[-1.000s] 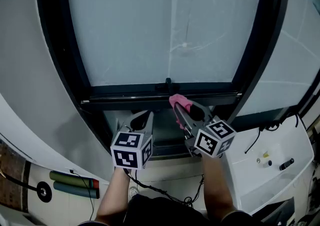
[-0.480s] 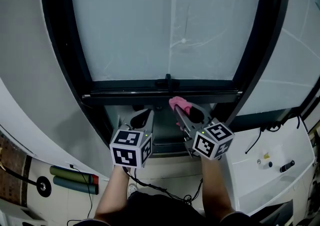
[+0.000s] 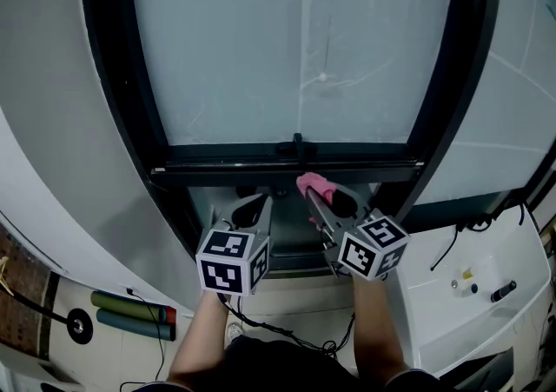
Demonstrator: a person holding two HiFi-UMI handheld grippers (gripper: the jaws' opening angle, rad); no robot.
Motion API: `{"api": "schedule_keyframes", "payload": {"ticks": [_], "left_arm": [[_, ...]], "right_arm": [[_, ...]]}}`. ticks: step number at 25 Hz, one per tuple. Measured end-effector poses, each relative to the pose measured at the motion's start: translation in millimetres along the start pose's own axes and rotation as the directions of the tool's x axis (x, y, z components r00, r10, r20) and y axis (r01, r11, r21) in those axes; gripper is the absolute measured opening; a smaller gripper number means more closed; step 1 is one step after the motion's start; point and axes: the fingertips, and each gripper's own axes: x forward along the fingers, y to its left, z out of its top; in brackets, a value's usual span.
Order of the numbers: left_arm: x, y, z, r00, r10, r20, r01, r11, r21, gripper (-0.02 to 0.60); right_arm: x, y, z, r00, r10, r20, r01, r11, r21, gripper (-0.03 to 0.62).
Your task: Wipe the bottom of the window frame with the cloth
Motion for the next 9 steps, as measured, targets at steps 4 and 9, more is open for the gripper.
{"api": "schedule_keyframes", "payload": {"ticks": [4,9], "left_arm": [[-4.7,-2.0,-0.1,1.0,-0.001,0.001,0.001,1.0,0.002,0.008],[-9.4,-2.4,-3.5,1.0,-0.002,-0.003,0.002,1.0,0.0,0.008]], "right_arm": [[-2.0,4.3,1.8,1.0,0.006,0.001,-0.006,1.0,-0.004,0.106],[-3.5,8.6,0.3,1.0,0.007,-0.003,-0.007,1.0,-0.006,0.106]]}}
